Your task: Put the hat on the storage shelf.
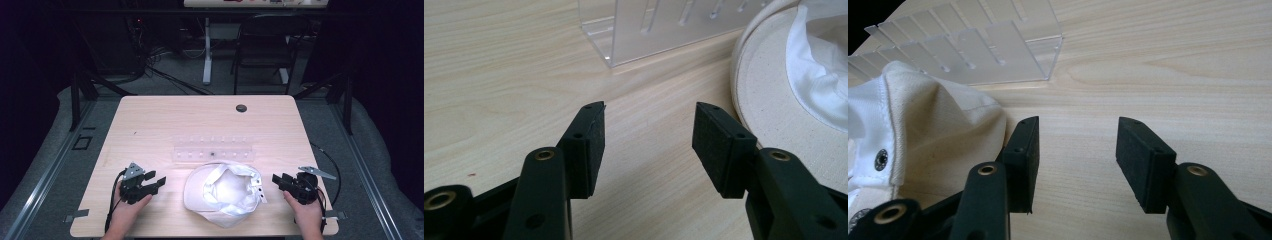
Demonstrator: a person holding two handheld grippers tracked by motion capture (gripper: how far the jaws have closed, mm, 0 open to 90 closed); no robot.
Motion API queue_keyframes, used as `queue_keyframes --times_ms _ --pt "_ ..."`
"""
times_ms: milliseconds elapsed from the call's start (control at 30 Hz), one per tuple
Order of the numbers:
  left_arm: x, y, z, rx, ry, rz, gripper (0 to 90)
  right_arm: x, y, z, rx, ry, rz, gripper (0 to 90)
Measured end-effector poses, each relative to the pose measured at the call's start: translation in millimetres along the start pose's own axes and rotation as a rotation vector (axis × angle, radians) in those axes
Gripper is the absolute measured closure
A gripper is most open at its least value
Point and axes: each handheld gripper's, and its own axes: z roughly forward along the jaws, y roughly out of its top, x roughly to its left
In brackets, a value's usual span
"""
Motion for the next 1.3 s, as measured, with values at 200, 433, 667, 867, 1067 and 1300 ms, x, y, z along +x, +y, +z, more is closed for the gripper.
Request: queue_keyframes --times_ms 200,433,667,867,1067,1300 --pt "-2.2 -0.3 0.6 -0.001 0.003 0.013 47.5 1.5 3.7 -4.6 0.025 0.02 0.013 55.5" --pt "-4.6 -0.2 0.4 0.0 0.001 0.023 47.8 10.0 13.7 -12.0 0.07 0.064 0.021 55.5" --pt "-6.6 0.0 0.9 0.007 -0.008 0.031 48.1 19.9 24.5 -13.7 0.155 0.077 0.008 55.5" --pt "-6.9 0.2 -0.2 0.007 -0.007 0.029 48.2 26.2 34.5 -13.3 0.229 0.076 -0.005 58.0" --pt "-6.8 0.1 -0.9 0.002 -0.005 0.03 48.3 30.4 45.1 -15.6 0.265 0.073 -0.007 59.3" --pt "-8.1 -0.2 0.4 0.006 -0.011 0.034 48.7 34.0 56.7 -14.5 0.348 0.111 0.036 61.7"
